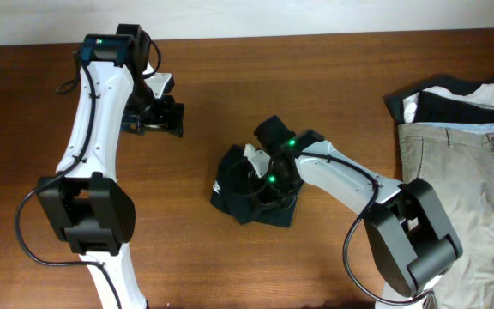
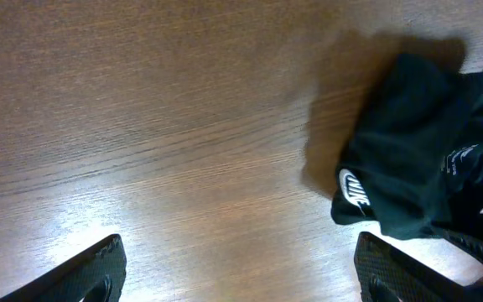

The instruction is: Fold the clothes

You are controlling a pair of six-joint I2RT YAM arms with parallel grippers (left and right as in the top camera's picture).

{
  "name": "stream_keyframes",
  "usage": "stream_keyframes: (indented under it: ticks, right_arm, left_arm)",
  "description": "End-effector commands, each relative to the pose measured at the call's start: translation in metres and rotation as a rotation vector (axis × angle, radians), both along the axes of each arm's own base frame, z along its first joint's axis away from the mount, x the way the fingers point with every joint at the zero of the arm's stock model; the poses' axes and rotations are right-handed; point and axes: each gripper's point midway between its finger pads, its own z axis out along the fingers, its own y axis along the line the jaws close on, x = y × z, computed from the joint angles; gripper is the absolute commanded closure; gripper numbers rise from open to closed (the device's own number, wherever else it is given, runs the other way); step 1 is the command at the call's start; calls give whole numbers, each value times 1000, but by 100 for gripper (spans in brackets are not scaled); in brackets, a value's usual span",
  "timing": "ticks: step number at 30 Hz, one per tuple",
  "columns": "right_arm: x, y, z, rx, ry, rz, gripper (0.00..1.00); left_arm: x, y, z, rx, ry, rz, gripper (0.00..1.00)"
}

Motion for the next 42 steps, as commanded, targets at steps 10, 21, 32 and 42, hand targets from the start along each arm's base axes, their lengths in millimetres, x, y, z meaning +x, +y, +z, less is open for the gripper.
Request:
stream_keyframes:
  ticks: [10,21,32,42]
  right_arm:
    - [-3,-83,1,-301,-6,-187,96]
    - [8,-100,18,-303,-48,-302,73]
    - [95,-68,8,-114,-237,-452,61]
    - [119,-66,11,-71,-371,-347,92]
  left_arm:
    - [-44,-71,-14,-359,186,-100,13]
    - [-80,-125,-89,-424,249,-215,13]
    - [-70,-117,-97,-357,201,-236,13]
    - [-70,-113,-99,-331,201,-238,13]
